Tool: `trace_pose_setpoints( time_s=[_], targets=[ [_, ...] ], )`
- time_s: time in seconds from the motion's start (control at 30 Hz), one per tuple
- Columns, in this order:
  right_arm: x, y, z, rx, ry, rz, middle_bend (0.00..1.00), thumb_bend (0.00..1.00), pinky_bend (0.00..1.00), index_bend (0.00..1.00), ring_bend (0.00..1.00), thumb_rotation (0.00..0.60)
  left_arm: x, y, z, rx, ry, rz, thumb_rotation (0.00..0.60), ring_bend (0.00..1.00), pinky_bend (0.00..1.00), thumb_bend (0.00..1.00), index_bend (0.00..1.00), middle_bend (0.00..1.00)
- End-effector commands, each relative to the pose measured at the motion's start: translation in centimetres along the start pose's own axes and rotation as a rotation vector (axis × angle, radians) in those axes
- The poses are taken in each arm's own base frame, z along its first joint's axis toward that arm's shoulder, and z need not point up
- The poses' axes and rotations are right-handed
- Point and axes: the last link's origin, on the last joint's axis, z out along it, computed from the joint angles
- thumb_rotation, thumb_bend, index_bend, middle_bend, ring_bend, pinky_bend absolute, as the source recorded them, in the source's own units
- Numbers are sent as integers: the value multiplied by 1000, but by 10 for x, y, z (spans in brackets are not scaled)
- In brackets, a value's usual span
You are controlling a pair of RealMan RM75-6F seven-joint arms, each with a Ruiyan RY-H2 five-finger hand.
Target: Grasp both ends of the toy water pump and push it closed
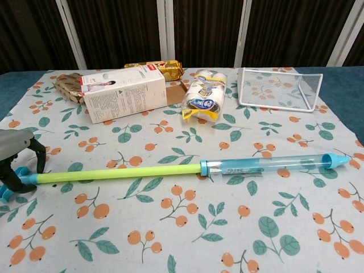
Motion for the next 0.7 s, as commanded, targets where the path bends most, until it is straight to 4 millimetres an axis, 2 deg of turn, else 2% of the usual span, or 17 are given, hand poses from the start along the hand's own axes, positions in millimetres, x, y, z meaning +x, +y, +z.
trace_pose_setpoints(
  time_s=[0.03, 0.3, 0.53, 0.7],
  targets=[
    [0, 0, 0, 0, 0, 0, 0, 418, 0, 0, 0, 600, -1, 0, 0, 1, -4, 2, 600, 151, 250, 434, 518, 260],
    [0, 0, 0, 1, -1, -1, 0, 418, 0, 0, 0, 600, 0, 2, -1, -4, 0, -3, 600, 151, 250, 527, 571, 260],
    [-2, -2, 1, 2, -18, 15, 0, 418, 0, 0, 0, 600, 10, 5, -6, -31, 29, -19, 600, 151, 250, 545, 586, 261],
    [-1, -15, 10, 34, -43, 15, 0, 418, 0, 0, 0, 600, 20, 7, -12, -60, 53, -21, 600, 151, 250, 545, 588, 261]
  ],
)
